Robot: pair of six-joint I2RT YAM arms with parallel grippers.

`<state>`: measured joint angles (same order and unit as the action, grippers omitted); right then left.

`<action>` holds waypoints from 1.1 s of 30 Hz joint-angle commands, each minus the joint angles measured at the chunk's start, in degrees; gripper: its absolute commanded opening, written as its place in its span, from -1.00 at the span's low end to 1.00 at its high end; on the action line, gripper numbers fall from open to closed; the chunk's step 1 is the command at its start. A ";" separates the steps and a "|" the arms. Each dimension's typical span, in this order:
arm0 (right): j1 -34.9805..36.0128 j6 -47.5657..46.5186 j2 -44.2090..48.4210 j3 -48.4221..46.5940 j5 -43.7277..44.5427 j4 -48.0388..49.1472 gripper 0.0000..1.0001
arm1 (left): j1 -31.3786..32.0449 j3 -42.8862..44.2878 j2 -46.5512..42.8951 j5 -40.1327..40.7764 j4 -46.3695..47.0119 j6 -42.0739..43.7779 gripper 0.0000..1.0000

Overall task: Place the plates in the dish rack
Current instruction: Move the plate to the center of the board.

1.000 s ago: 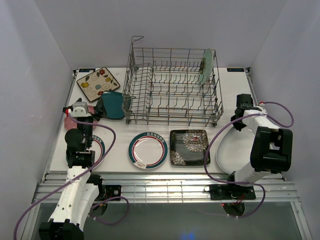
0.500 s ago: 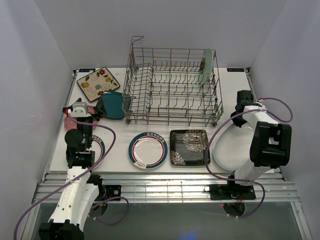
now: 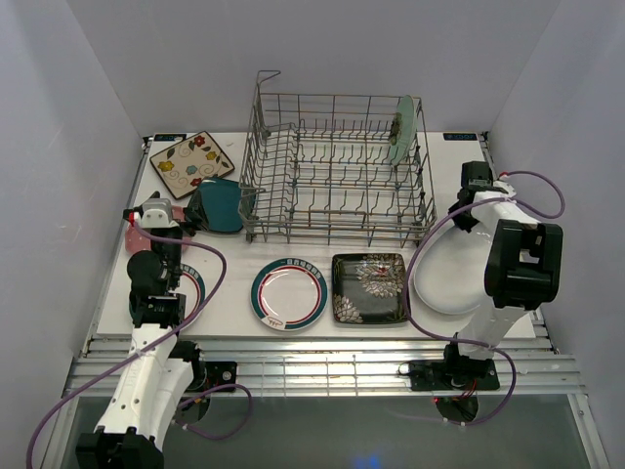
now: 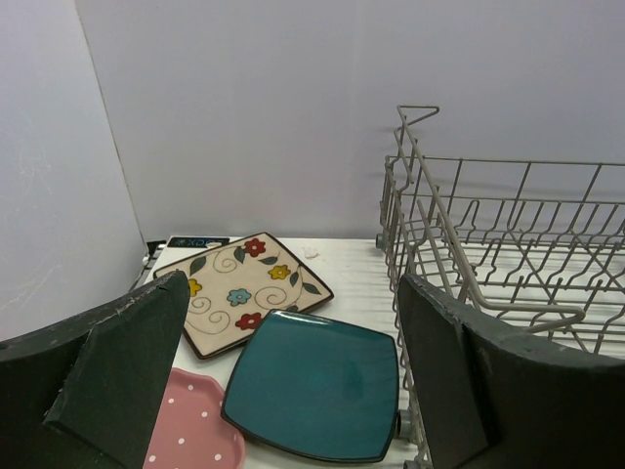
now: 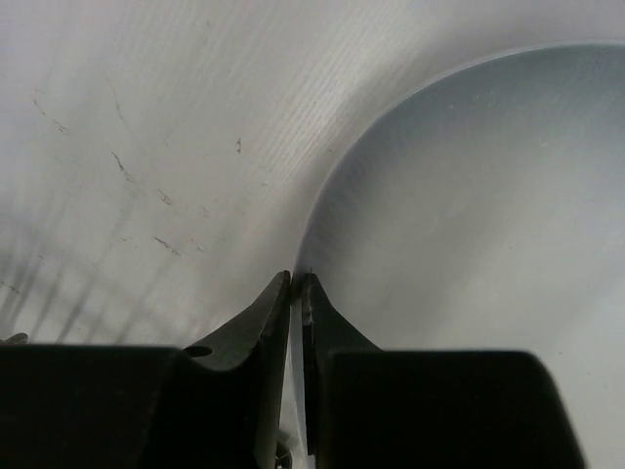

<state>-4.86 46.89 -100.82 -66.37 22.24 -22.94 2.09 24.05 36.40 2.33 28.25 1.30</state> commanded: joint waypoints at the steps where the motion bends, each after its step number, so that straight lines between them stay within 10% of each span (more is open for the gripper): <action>1: -0.06 -1.45 -1.48 -5.69 0.00 4.39 -0.84 | 0.02 0.64 0.07 -0.31 -0.39 0.28 0.96; 21: 0.12 -4.44 -1.26 -12.05 -2.03 6.68 -0.81 | 0.02 0.64 -0.37 -0.75 -0.48 0.37 0.96; 33: 0.20 -2.60 19.41 9.49 2.19 7.66 -0.12 | 0.02 0.64 -0.46 -1.01 -0.48 0.37 0.96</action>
<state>-4.84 43.35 -83.46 -59.72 21.91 -15.20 2.11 24.05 36.42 2.09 28.25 1.43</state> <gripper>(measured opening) 0.429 0.978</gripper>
